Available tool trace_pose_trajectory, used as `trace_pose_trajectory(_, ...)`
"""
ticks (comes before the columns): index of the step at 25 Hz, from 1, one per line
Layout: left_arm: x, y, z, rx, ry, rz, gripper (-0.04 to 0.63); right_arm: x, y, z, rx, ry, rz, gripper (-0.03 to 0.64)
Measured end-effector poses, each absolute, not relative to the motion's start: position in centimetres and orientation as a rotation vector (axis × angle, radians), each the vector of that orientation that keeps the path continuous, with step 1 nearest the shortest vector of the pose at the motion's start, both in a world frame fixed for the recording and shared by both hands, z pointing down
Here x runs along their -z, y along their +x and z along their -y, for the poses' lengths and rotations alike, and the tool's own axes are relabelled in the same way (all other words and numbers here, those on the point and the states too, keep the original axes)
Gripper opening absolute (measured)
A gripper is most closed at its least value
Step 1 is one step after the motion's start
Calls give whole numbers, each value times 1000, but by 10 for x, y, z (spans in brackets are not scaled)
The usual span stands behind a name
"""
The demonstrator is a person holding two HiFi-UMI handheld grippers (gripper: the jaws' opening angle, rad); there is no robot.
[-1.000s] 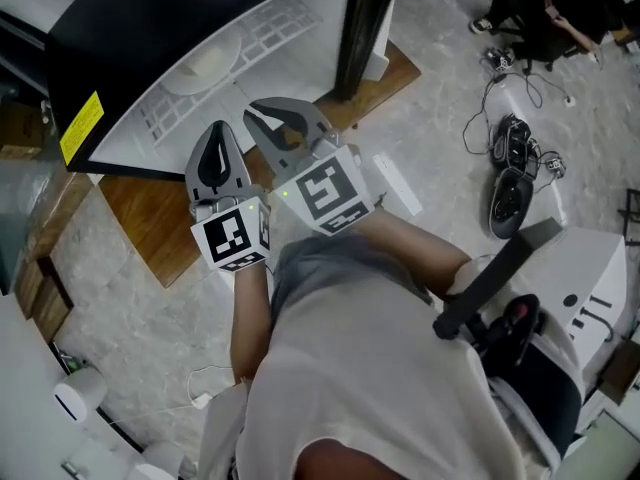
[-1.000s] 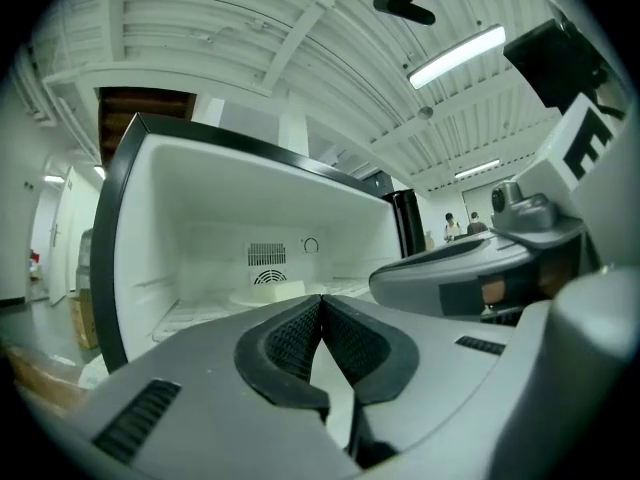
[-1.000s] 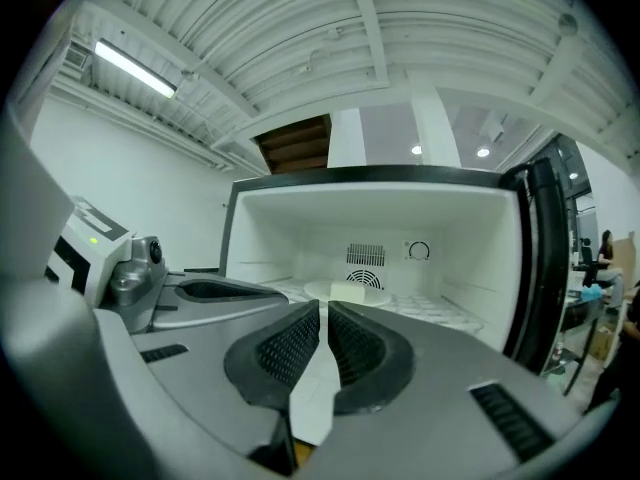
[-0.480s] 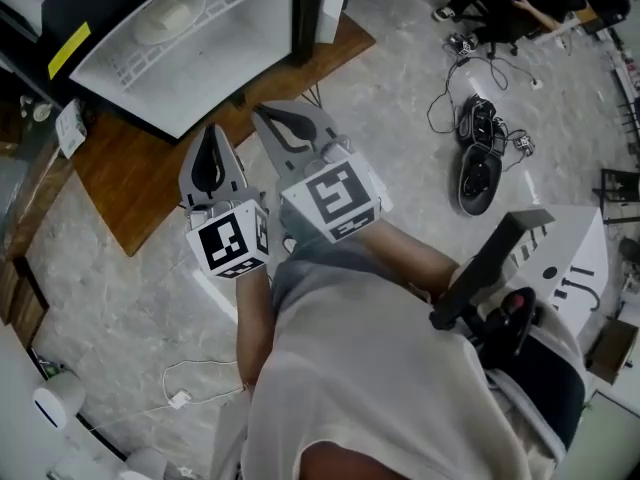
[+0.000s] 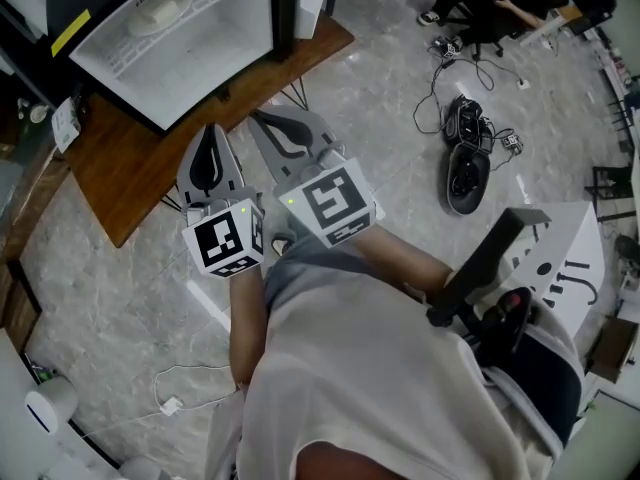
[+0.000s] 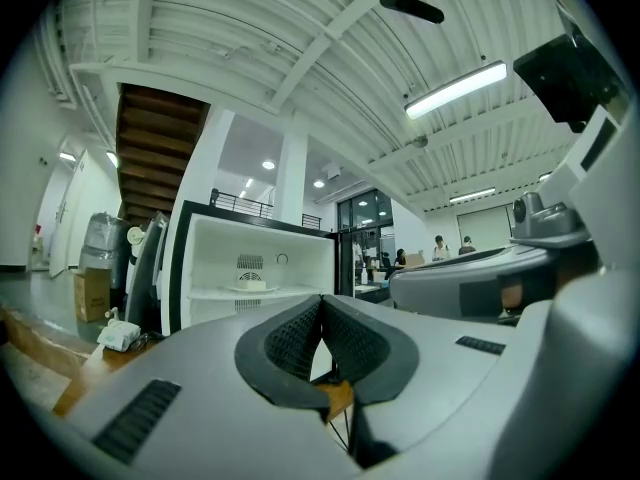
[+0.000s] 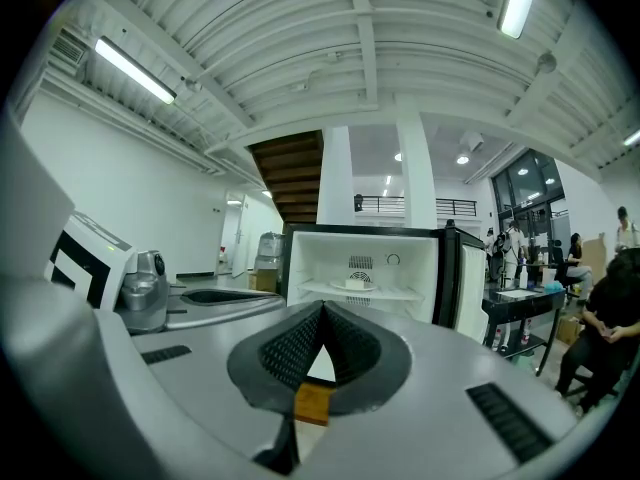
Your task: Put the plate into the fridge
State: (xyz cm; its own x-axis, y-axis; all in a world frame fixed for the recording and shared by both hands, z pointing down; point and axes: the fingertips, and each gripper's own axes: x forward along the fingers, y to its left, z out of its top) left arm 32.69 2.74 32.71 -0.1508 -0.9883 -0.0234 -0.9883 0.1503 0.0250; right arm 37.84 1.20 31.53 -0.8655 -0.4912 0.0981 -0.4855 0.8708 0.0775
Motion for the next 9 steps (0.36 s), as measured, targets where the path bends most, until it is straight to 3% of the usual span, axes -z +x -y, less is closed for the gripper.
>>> trace_pose_trajectory(9,-320,343,-32,-139,-2058,-2365,18,-316,392,-17,37,740,2953,17)
